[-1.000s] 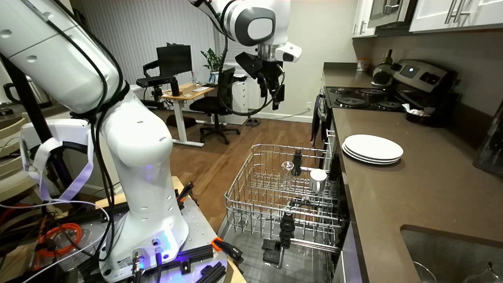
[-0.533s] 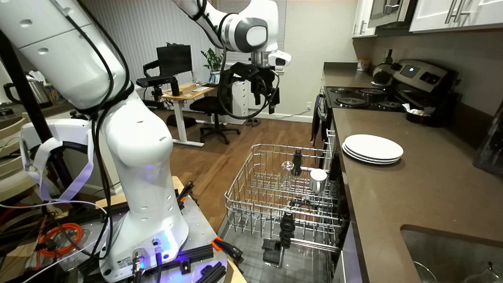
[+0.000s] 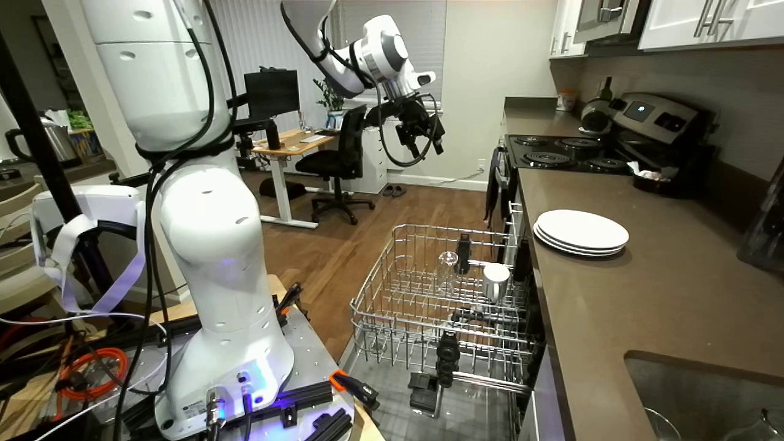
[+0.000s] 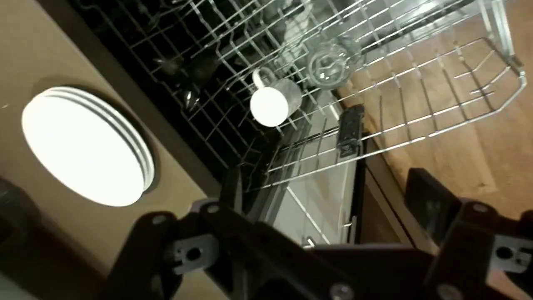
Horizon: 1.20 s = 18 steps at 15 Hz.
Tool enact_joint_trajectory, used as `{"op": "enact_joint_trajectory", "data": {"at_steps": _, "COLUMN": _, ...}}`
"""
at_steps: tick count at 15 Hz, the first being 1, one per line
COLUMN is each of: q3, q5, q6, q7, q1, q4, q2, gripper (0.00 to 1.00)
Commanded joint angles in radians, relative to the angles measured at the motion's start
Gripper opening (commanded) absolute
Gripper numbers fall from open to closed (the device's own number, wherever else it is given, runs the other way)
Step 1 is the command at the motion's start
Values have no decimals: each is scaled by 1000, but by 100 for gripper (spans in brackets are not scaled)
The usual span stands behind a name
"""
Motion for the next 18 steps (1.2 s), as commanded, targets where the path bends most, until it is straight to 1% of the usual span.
{"op": "enact_joint_trajectory", "data": {"at_steps": 1, "q3": -96, "q5": -278, "q6": -190, "q7": 135, "q1": 114, "q4": 230, "q2": 187, "gripper": 100}}
{"op": "enact_joint_trajectory", "data": {"at_steps": 2, "q3": -127, "q5": -353, "q6": -249, "q7": 170, "q1": 154, "q4": 290, "q2": 247, "gripper": 100}}
{"op": "enact_joint_trajectory", "data": {"at_steps": 4, "q3": -192, "q5": -433, "q6": -356, "q7": 184, "q1": 224, "q4": 390, "q2": 340, "gripper": 100}}
{"op": "enact_joint_trajectory", "data": {"at_steps": 7, "q3": -271, "q5": -477, "q6": -456, "q7": 181, "q1": 300, "q4": 511, "q2": 467, "gripper": 100}}
{"op": "enact_joint_trajectory", "data": {"at_steps": 9, "q3": -313, "q5": -477, "q6": -506, "q7": 170, "q1": 329, "q4": 579, "q2": 535, "gripper": 100}}
{"op": "enact_joint_trajectory", "data": {"at_steps": 12, "q3": -369, "q5": -465, "q6": -552, "q7": 163, "q1": 341, "q4": 655, "q2": 606, "gripper": 100}}
{"op": "enact_joint_trajectory", "data": {"at_steps": 18, "q3": -449, "q5": -439, "q6": -550, "q7": 140, "q1": 292, "q4": 736, "q2": 673, "gripper": 100}}
